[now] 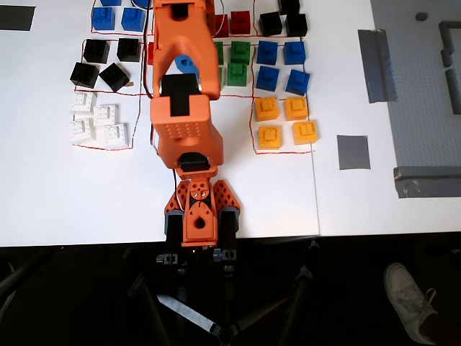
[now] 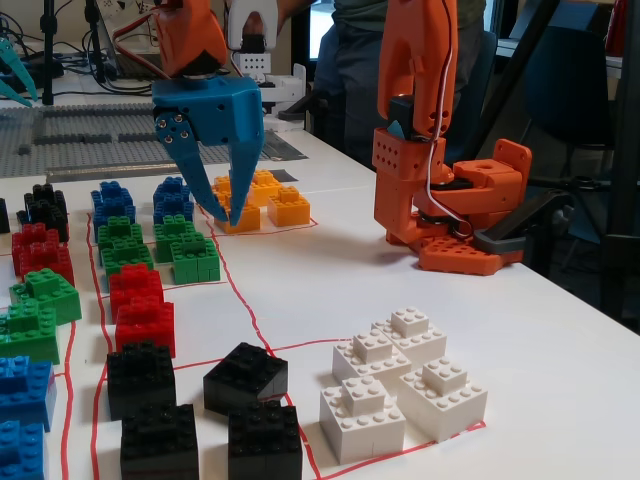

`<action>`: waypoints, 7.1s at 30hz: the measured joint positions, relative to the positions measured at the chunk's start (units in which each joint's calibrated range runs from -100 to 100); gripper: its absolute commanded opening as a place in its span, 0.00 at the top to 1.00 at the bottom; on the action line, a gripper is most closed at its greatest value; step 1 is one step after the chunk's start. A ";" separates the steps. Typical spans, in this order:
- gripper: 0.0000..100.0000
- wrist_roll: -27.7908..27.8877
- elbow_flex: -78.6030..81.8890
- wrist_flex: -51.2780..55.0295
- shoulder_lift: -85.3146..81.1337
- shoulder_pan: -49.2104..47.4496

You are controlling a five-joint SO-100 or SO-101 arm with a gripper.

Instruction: Grab the block and put it in the grey marker

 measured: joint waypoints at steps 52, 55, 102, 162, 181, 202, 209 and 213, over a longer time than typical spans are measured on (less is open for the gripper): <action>0.99 -4.93 -3.06 1.52 0.00 -7.61; 0.95 -5.18 -3.69 1.76 0.00 -10.70; 0.69 -7.18 -21.40 -6.33 18.81 -18.40; 0.97 -3.22 -31.47 15.70 0.17 -5.04; 0.97 26.42 -13.04 6.65 -5.75 53.78; 0.97 41.66 -16.91 -10.41 15.41 75.98; 0.97 42.74 -20.32 -11.93 21.42 75.90; 0.97 43.47 -24.01 -12.66 24.47 76.43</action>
